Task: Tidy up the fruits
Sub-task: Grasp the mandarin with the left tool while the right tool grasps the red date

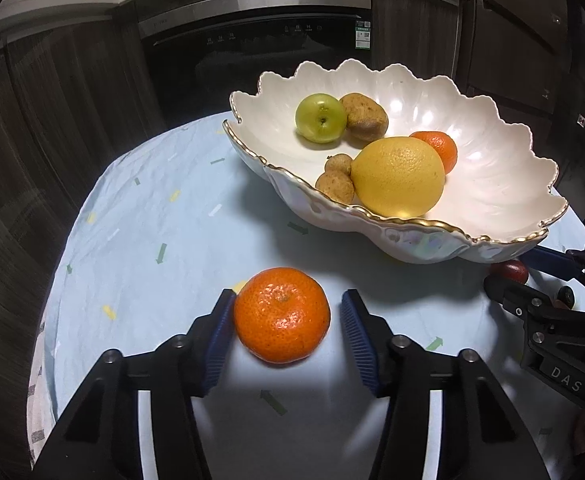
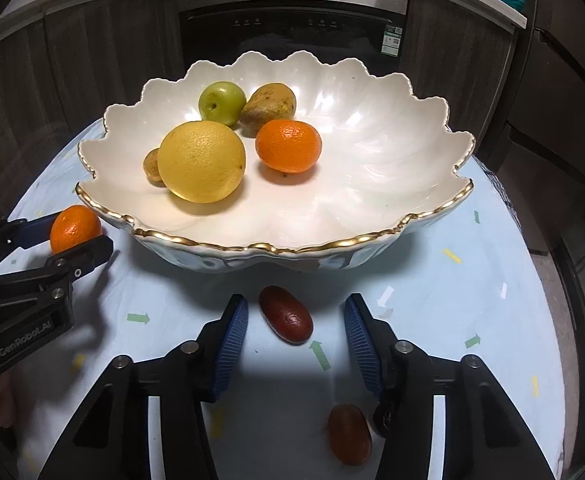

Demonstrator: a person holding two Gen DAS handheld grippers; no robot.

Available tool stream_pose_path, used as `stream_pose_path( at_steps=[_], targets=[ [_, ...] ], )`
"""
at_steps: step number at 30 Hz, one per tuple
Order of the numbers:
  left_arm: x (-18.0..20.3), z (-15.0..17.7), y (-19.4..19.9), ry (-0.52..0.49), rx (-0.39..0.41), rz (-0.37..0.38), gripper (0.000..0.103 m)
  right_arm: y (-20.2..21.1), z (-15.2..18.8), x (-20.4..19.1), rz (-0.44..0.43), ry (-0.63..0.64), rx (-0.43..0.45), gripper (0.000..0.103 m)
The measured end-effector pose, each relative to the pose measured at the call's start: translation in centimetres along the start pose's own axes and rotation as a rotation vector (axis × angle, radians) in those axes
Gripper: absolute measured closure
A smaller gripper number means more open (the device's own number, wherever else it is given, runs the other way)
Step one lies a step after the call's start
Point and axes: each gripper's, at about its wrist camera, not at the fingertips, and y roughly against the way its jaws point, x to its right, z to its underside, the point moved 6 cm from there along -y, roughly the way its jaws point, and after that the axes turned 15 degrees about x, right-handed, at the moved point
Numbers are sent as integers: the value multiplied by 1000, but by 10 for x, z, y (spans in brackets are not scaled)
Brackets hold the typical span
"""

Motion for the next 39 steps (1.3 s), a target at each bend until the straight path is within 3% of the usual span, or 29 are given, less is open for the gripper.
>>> stream_pose_path(
  at_steps=[8,21,39],
  targets=[
    [-1,0,1,-1,6,-6,59,2,0,-3,-24,0,5,76],
    [7,-1,9,-15,15,16,60,7,1,-2,-45,-20,14,78],
    [17,9,46,-1,0,32,60,45,-8,-1,-53,-56,52,78]
  ],
)
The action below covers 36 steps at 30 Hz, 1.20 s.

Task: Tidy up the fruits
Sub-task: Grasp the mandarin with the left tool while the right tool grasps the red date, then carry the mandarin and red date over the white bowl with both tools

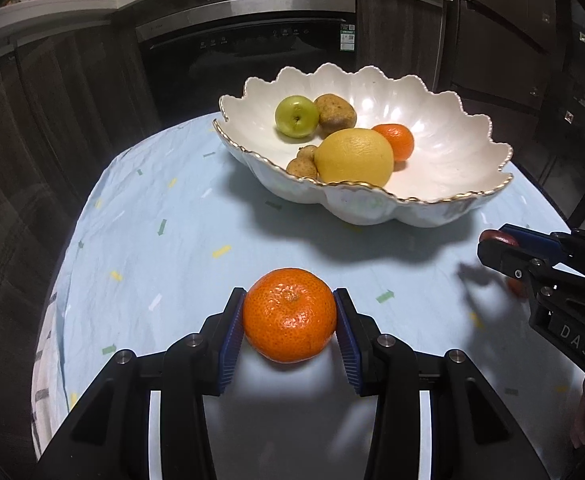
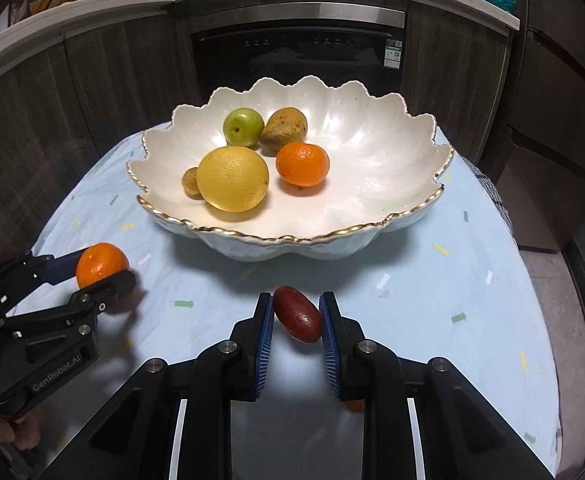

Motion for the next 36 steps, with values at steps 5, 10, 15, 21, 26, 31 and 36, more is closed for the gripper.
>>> stream_pose_path(
  at_steps=[5,10,15,21,26,31,36],
  targets=[
    [3,-9,15,-1,23,2,60,15,-9,-1,-2,-2,28,78],
    [5,-23,28,-8,55,-3,60,28,-26,1,3,0,67,78],
    [7,-38,36,-13,80,5,60,39,-43,6,12,2,109,78],
    [10,-57,41,-19,111,8,60,46,-60,12,23,6,149,78],
    [14,-71,43,-31,137,10,60,49,-72,18,36,4,173,78],
    [15,-83,38,-34,147,6,60,45,-80,25,47,-3,184,78],
    [16,-92,28,-37,154,-1,60,36,-86,32,58,-16,187,78]
  ],
)
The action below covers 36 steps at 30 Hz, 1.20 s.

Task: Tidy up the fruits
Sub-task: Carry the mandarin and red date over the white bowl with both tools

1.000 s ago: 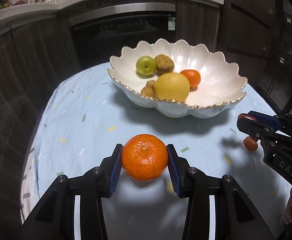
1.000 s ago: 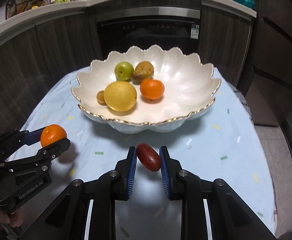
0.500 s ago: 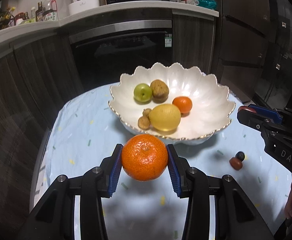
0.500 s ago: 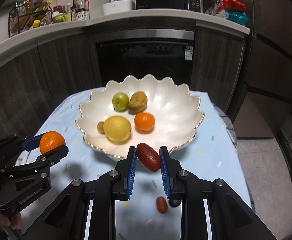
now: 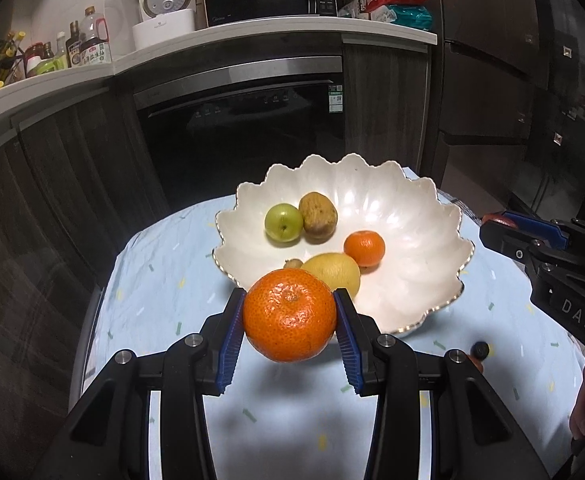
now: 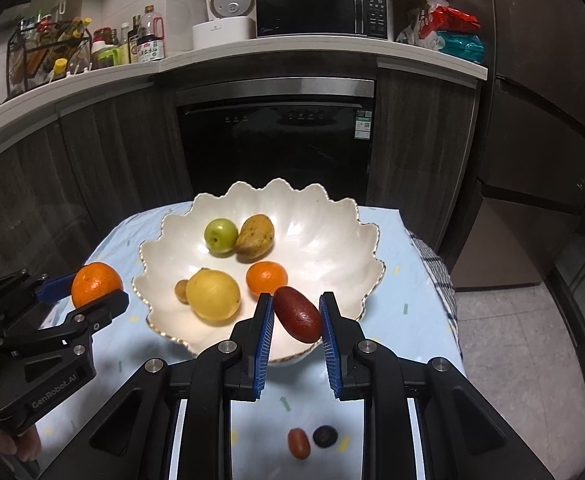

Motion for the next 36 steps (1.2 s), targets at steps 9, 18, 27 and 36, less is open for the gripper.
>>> stream_pose_path(
  at_steps=[9,18,27,36],
  targets=[
    [-2,-13,-22,-3,17,-20,60,-23,-6,13,27,-23,-7,78],
    [-8,-19,-48,-1,17,-34,60,-47,-9,20,49,-24,-20,78],
    [-11,-14,-75,-1,-11,-46,60,-71,-2,27,68,-35,-52,78],
    [-13,-11,-95,7,-28,-53,60,-90,3,34,82,-39,-82,78]
  ],
)
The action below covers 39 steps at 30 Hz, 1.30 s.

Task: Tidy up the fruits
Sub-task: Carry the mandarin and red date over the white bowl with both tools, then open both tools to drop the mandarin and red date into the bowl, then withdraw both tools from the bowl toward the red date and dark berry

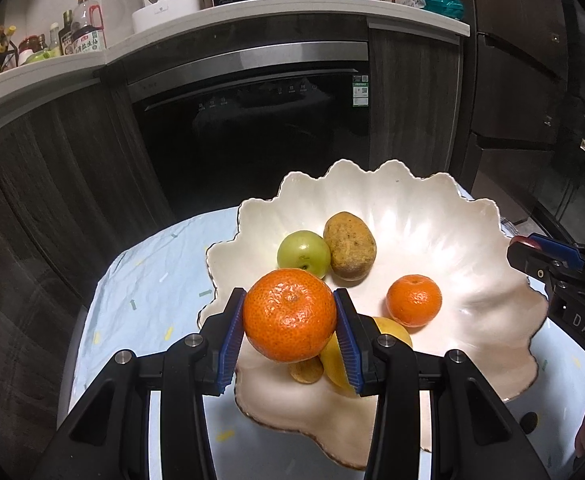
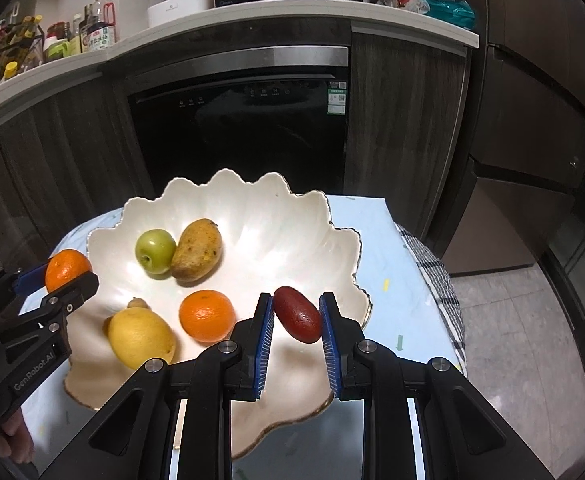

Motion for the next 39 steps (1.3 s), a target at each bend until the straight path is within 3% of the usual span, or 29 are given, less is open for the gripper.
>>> stream_pose_path(
  at_steps=[12,13,15,16,21,23,26,30,39],
  targets=[
    [1,10,-10,15,-44,21,59,-8,3,0,8,3,-17,75],
    [1,11,-10,12,-47,20,57,-8,3,0,11,1,-19,72],
    [1,10,-9,4,-37,6,41,-7,3,2,19,-1,-11,57],
    [0,9,-7,2,-27,-3,38,-6,2,2,25,0,-4,46],
    [-1,6,-4,-2,-21,-11,31,-1,-1,3,35,1,15,38],
    [-2,5,-2,-4,-15,-18,25,2,-3,4,48,-1,29,24],
    [-1,5,2,-10,-7,-24,18,6,-6,5,54,-2,48,16],
    [1,5,6,-13,-4,-25,14,12,-9,7,57,-12,62,10],
    [5,5,19,-2,-4,-28,11,26,-12,9,60,-13,73,10]
  ],
)
